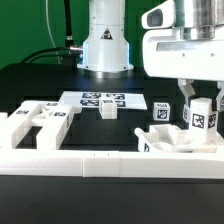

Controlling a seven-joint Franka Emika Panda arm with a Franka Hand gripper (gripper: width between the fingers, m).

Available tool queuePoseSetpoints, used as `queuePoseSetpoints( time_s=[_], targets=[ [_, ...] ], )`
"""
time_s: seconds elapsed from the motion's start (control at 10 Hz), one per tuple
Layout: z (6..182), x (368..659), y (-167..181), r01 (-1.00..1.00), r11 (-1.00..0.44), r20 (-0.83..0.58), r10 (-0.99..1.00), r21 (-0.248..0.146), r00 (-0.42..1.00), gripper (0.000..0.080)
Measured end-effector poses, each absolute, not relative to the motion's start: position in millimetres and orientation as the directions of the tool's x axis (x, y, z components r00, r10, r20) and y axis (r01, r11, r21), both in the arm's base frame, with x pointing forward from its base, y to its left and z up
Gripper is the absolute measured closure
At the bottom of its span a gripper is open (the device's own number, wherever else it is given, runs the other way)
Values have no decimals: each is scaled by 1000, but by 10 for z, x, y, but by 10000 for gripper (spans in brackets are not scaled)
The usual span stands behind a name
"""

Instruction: Assemble chair

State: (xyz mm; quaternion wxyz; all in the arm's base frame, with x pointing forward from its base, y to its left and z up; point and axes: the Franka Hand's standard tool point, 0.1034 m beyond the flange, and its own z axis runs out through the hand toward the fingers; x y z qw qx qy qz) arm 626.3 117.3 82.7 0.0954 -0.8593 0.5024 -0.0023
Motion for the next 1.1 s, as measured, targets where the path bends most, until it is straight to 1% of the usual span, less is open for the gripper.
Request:
queuePoseSetpoints(
  time_s=[0.1, 0.2, 0.3, 0.4, 0.5, 0.6, 0.7, 0.8, 0.9, 1.0, 1.1],
  targets=[
    [828, 6288, 1161, -913, -364, -123, -913, -187, 389, 512],
    [828, 6290, 1160, -956, -232, -171, -949, -181, 263, 512],
    [827, 6293, 1163, -981, -104, -210, -968, -164, 138, 511],
    [825, 6294, 1168, -990, 7, -235, -972, -138, 26, 511],
    [822, 6291, 1169, -991, 61, -244, -969, -122, -30, 511],
    [821, 6290, 1172, -991, 58, -243, -970, -123, -26, 511],
    [820, 6289, 1173, -991, 41, -241, -971, -127, -10, 425],
    [819, 6288, 1173, -991, 6, -236, -971, -135, 26, 244],
    [835, 6274, 1205, -991, -67, -225, -970, -117, 92, 172],
    [857, 6298, 1211, -970, -193, -201, -955, -145, 220, 172],
    [847, 6290, 1203, -951, -266, -189, -937, -159, 293, 154]
  ],
)
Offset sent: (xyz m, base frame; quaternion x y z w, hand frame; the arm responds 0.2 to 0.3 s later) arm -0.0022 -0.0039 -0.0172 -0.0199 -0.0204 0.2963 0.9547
